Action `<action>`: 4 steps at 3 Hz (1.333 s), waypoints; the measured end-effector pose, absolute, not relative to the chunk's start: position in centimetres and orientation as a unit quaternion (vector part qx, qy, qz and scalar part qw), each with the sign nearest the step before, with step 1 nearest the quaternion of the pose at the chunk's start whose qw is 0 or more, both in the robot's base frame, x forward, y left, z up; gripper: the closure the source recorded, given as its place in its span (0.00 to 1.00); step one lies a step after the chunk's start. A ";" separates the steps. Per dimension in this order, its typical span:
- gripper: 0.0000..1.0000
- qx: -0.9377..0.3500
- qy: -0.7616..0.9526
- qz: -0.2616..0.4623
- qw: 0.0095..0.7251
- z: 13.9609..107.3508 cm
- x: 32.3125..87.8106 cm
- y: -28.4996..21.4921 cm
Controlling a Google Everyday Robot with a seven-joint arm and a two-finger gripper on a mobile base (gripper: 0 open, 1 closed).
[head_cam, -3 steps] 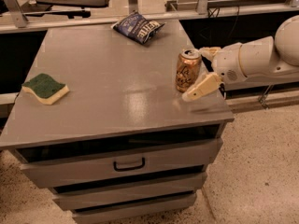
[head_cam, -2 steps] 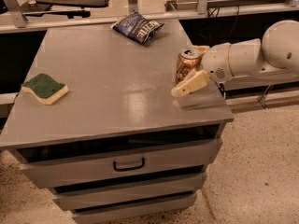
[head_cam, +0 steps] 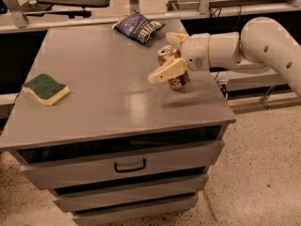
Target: Knock orange can over
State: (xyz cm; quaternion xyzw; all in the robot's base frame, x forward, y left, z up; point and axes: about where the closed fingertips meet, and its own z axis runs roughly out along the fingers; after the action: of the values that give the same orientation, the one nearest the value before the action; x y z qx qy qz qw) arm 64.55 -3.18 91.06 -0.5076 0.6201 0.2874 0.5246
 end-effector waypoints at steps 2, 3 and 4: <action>0.00 -0.492 0.587 0.326 0.554 94.1 65.9 1.3; 0.00 -0.491 0.587 0.326 0.555 94.1 65.9 1.4; 0.00 -0.501 0.595 0.302 0.551 93.6 65.6 -2.2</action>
Offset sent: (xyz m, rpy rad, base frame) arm 0.0206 0.0475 0.0365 0.1486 -0.0259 0.0235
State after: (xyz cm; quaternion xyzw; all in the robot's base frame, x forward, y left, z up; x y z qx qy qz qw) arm 65.64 -2.24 93.63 -0.5013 0.5954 0.3017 0.5507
